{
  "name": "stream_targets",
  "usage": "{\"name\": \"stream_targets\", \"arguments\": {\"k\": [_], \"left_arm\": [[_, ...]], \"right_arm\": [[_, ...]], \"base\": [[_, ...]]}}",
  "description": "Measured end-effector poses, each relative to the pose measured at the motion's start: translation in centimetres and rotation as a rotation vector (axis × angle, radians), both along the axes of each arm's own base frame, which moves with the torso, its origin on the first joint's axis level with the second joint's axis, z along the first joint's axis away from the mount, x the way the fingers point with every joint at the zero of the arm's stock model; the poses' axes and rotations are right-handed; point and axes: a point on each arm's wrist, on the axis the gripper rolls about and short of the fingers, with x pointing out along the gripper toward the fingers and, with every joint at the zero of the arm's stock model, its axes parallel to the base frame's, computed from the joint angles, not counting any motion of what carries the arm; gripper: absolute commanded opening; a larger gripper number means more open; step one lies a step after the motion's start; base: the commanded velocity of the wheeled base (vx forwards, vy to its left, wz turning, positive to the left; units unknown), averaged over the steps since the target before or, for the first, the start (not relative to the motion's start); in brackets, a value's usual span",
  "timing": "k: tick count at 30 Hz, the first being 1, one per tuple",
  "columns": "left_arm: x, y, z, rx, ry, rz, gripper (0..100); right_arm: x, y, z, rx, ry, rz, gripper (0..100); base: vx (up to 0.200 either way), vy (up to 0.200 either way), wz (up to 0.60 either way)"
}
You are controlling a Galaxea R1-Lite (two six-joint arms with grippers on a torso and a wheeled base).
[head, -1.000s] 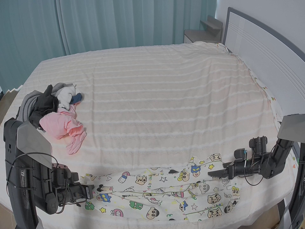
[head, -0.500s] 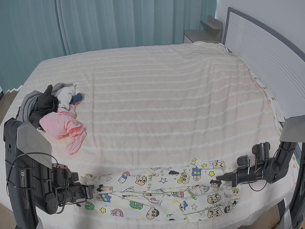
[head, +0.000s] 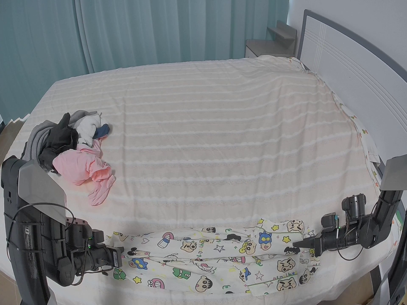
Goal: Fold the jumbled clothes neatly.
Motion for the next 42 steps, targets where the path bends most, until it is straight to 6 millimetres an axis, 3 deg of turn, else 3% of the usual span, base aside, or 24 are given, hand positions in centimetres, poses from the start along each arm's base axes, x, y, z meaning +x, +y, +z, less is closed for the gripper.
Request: {"name": "stream_targets", "arguments": {"k": [8, 23, 24, 33, 42], "left_arm": [[-0.2, 0.0, -0.2, 0.009, 0.014, -0.005, 0], [-0.2, 0.0, -1.1, 0.012, 0.046, -0.001, 0], [-0.2, 0.0, -1.2, 0.010, 0.049, 0.001, 100], [-0.3, 0.1, -1.2, -0.020, 0.068, 0.033, 100], [-0.1, 0.8, 1.0, -0.204, 0.037, 0.220, 100]], "right_arm": [[-1.2, -0.5, -0.1, -0.012, 0.020, -0.004, 0], [-1.8, -1.3, -1.1, -0.019, 0.065, -0.030, 0], [-1.8, -1.3, -1.1, -0.018, 0.070, -0.030, 0], [-1.9, -1.3, -1.5, -0.019, 0.086, -0.031, 0], [-1.9, -1.5, -1.3, -0.022, 0.076, -0.038, 0]], "base": [[0.000, 0.000, 0.00], [0.000, 0.000, 0.00], [0.000, 0.000, 0.00], [0.000, 0.000, 0.00], [0.000, 0.000, 0.00]]}}
